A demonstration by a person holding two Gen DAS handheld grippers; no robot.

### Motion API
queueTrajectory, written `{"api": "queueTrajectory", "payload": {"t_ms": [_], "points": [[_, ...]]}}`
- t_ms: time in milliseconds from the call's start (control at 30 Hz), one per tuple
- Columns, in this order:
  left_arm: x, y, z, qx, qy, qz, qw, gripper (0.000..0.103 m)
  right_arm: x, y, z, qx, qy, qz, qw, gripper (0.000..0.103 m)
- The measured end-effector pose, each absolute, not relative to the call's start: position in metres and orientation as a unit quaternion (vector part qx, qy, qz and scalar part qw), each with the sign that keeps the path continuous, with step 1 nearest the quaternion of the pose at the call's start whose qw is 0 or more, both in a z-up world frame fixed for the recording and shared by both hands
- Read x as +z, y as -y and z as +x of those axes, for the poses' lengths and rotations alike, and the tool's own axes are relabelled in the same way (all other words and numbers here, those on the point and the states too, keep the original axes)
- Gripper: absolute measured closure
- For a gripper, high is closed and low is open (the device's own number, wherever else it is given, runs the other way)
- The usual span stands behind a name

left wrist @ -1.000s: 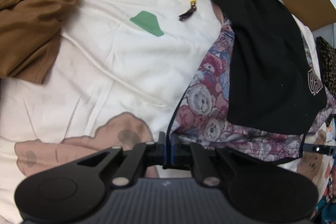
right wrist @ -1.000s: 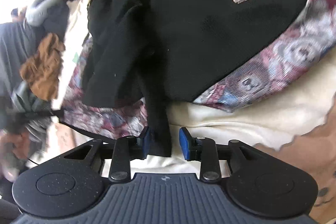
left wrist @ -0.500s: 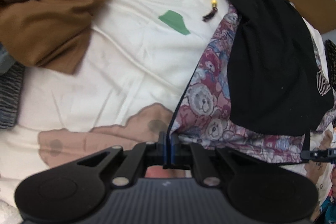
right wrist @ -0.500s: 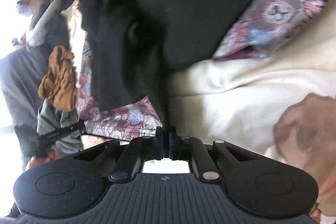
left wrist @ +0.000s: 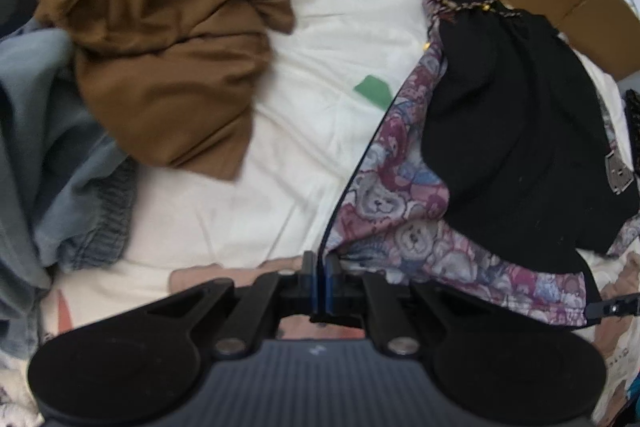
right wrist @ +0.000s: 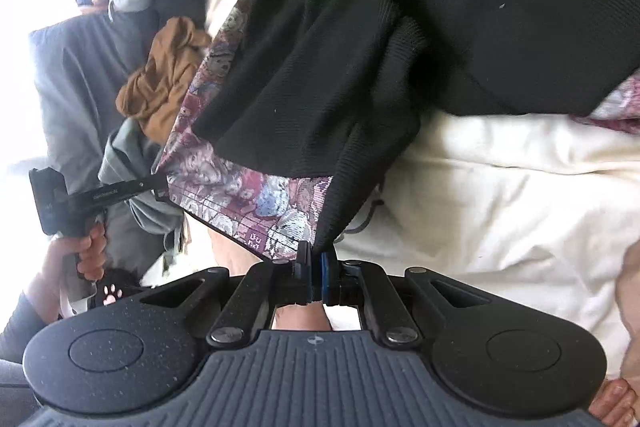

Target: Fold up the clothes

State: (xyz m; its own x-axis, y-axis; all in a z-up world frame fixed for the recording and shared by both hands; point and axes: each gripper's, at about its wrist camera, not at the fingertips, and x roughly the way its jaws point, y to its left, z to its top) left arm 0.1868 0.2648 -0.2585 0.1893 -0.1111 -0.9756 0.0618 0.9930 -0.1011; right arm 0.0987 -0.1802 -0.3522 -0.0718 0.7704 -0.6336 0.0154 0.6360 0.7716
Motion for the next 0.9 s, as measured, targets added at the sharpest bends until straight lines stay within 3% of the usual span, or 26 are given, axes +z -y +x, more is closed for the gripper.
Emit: {"api": "queueTrajectory", "payload": {"t_ms": [233, 633, 900], "points": [[-0.275, -0.281, 0.172, -0.017, -0.635, -0.012, 0.773, 0.099, -0.359, 0.155, 0.101, 0.330, -0.680, 0.255, 0.604, 0.102], [-0.233, -0.304, 0.177, -0.018, -0.610, -0.015, 0.792, 0.099, -0.328, 0.133, 0.112, 0.374, -0.654, 0.250, 0.609, 0.102], [-0.295, -0.307, 0.167, -0.010, -0.641, -0.010, 0.767, 0.099, -0.368, 0.112, 0.099, 0.351, -0.690, 0.216, 0.596, 0.102]]}}
